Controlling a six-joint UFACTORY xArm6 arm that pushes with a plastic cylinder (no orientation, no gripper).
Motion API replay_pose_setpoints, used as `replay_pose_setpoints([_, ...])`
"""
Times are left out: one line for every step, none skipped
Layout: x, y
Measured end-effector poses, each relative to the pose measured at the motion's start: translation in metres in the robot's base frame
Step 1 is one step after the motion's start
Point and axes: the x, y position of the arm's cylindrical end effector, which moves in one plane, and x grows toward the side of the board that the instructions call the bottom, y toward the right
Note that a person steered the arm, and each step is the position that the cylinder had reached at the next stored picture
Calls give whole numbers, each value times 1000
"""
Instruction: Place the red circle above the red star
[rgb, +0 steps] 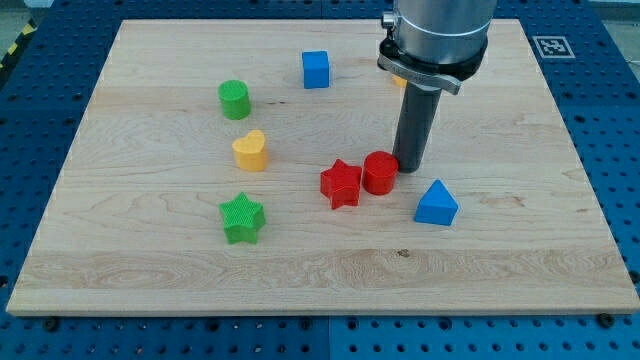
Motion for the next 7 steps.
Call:
replay_pose_setpoints([2, 3])
replay_pose_setpoints([18, -6])
replay_pose_setpoints([4, -20])
replay_pose_setpoints([-30, -56])
replay_pose_setpoints([-32, -121])
replay_pose_setpoints([-43, -148])
replay_pose_setpoints([-76, -157])
